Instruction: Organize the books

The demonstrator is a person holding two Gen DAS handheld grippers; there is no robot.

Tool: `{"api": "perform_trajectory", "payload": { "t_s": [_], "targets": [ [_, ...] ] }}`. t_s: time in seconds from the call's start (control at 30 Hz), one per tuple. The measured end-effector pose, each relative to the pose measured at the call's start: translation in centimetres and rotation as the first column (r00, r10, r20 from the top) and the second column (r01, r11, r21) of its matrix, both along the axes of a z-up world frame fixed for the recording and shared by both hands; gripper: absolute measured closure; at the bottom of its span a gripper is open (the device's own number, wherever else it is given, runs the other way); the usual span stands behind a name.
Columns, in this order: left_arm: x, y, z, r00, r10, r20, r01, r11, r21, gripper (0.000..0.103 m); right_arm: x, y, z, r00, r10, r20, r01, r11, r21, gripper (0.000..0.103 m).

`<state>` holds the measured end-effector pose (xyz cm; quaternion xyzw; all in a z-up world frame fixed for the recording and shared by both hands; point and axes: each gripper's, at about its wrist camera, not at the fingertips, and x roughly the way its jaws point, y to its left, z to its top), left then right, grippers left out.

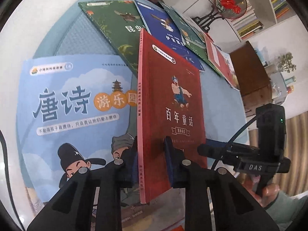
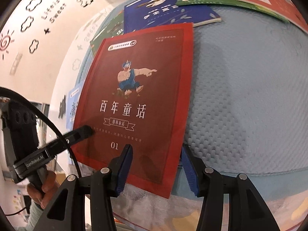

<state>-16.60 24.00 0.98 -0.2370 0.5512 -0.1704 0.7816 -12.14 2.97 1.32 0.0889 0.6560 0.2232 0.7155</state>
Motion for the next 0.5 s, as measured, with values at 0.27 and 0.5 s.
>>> {"api": "perform_trajectory", "payload": {
  "t_s": [0.27,0.5],
  "targets": [
    [0.0,-0.5,0.7,0.994,-0.105,0.034,0.103,0.993,0.060,0.083,1.1,2.9,-0.2,0.997,-0.068,-0.045,0.059,0.984,-0.169,0.047],
    [0.6,-0.1,0.4,0.988,-0.152,0.014,0.152,0.988,0.037,0.084,1.2,4.5,-0.2,0.993,-0.111,-0.031,0.102,0.973,-0.207,0.039]
  ]
}}
